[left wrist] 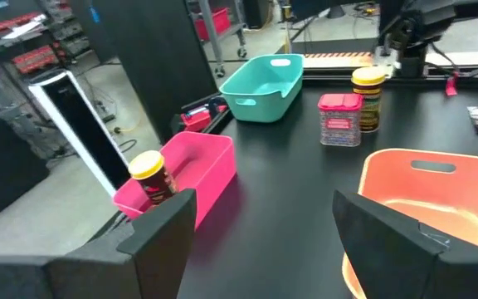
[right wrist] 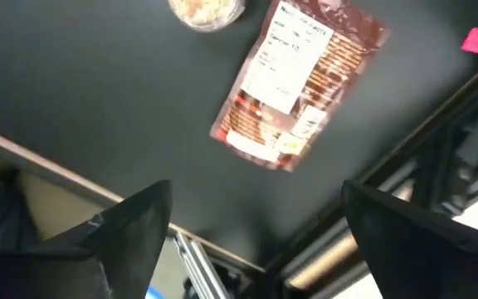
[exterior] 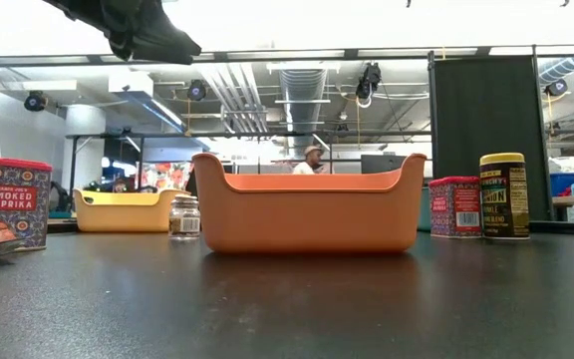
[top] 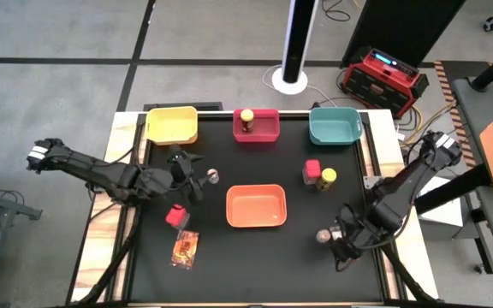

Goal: Sort spices by type
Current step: Put the right brown seasoning bag into the green bin

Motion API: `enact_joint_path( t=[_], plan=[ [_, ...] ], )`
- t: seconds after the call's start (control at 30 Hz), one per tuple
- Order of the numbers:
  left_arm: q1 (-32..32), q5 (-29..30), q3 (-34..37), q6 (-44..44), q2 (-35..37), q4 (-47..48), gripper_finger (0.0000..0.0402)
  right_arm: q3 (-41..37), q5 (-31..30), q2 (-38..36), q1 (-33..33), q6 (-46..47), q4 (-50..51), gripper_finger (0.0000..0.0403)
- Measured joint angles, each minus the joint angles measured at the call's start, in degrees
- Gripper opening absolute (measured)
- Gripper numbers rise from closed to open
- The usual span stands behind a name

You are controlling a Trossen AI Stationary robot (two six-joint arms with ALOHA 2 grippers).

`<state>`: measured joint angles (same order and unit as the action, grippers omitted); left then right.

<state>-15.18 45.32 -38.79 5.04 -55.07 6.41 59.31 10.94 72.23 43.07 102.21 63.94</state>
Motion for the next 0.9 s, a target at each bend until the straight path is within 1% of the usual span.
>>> enact_joint_path(
  t=[0.2, 0.33, 0.5, 0.6, 0.67, 0.8, 0.9],
  plan=[
    [0.02, 0.79, 0.0, -0.46, -0.02, 0.02, 0.0267, -3.94, 1.0, 4.14, 0.66, 0.43, -6.66, 0.0343],
    [0.02, 0.79, -0.01, -0.7, -0.02, 0.02, 0.0267, -5.72, 2.87, 6.8, 0.57, 0.42, -7.31, 0.0346],
    [0.02, 0.77, -0.01, -0.7, -0.02, 0.0, 0.0267, -7.03, 3.01, 9.1, 0.59, -1.1, -7.91, 0.0354],
    [0.02, 0.77, -0.01, -0.71, -0.02, 0.02, 0.0267, -8.12, 2.34, 9.6, 0.58, -1.7, -9.96, 0.0354],
    [0.02, 0.77, -0.01, -0.71, -0.02, 0.01, 0.0267, -9.43, 0.88, 9.62, 0.59, -1.62, -12.78, 0.0354],
    [0.02, 0.75, -0.02, -0.7, -0.02, 0.02, 0.0267, -12.89, 0.52, 9.64, 0.59, -0.11, -17.94, 0.0354],
    [0.02, 0.73, -0.02, -0.97, -0.02, 0.02, 0.0267, -14.85, 0.54, 9.64, 0.59, 1.29, -18.57, 0.0354]
  ],
)
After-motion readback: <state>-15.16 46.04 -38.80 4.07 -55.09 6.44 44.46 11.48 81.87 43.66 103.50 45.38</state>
